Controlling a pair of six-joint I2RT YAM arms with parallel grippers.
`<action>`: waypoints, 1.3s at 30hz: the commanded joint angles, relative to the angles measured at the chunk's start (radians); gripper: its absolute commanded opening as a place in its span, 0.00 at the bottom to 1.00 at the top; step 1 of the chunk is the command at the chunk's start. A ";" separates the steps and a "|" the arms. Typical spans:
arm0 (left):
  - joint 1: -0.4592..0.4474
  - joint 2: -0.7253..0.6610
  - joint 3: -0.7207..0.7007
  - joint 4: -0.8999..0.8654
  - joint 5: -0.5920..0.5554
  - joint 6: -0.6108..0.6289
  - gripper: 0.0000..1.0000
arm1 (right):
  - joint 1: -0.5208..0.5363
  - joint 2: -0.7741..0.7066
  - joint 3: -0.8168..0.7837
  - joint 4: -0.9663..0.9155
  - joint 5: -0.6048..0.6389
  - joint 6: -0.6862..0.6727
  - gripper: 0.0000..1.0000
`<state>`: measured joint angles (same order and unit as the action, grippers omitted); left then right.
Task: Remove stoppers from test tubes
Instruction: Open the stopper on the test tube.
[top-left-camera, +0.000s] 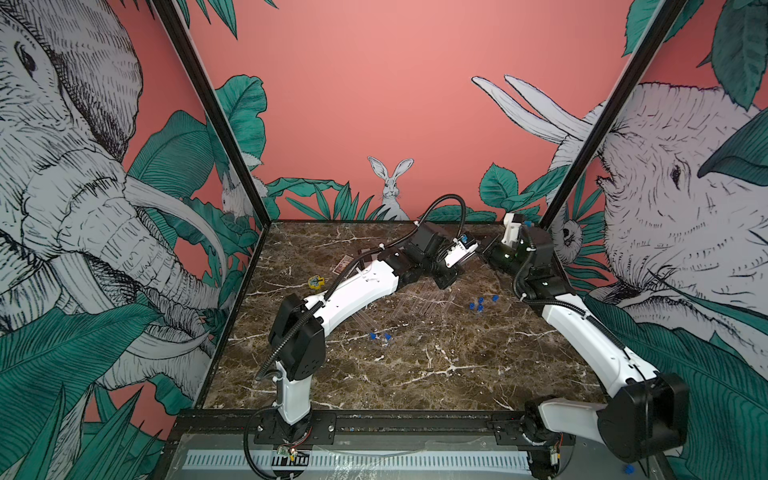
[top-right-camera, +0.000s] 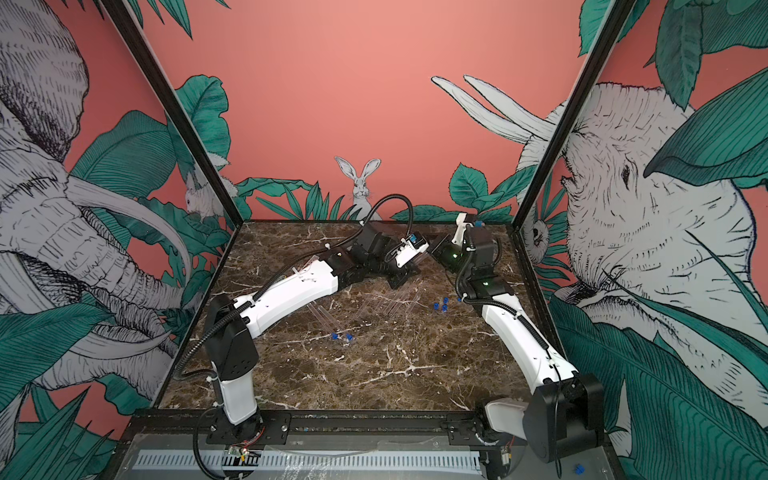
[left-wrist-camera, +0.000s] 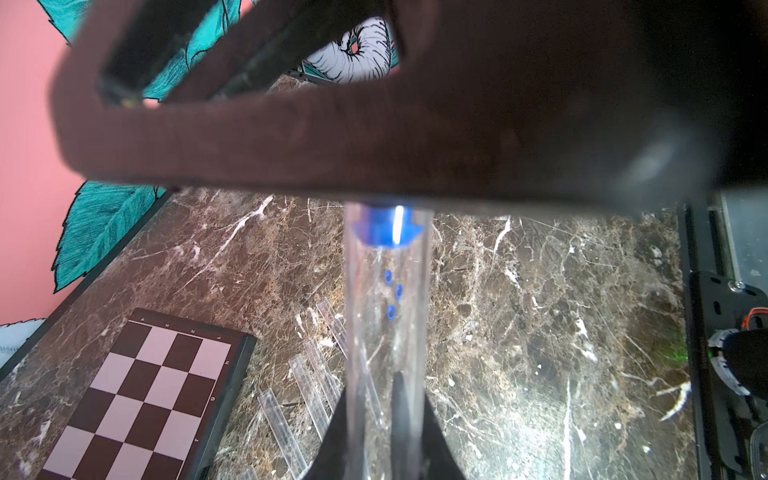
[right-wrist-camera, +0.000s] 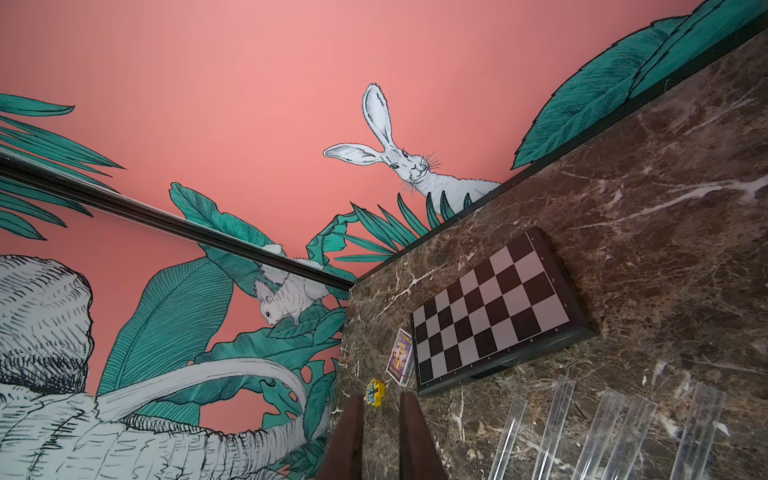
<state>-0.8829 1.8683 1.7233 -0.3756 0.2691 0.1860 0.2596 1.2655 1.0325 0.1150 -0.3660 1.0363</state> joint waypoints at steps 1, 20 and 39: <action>-0.007 -0.015 -0.011 0.001 0.016 -0.003 0.00 | -0.012 -0.031 -0.016 0.074 0.033 0.042 0.00; -0.005 -0.035 -0.080 0.019 0.022 0.019 0.00 | -0.142 0.019 -0.088 0.308 -0.112 0.239 0.00; -0.005 -0.022 -0.070 0.025 0.069 0.017 0.00 | -0.098 -0.091 -0.023 0.094 0.008 -0.034 0.00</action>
<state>-0.8951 1.8679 1.6730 -0.2512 0.3252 0.1955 0.1963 1.1831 1.0004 0.0700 -0.3988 0.9627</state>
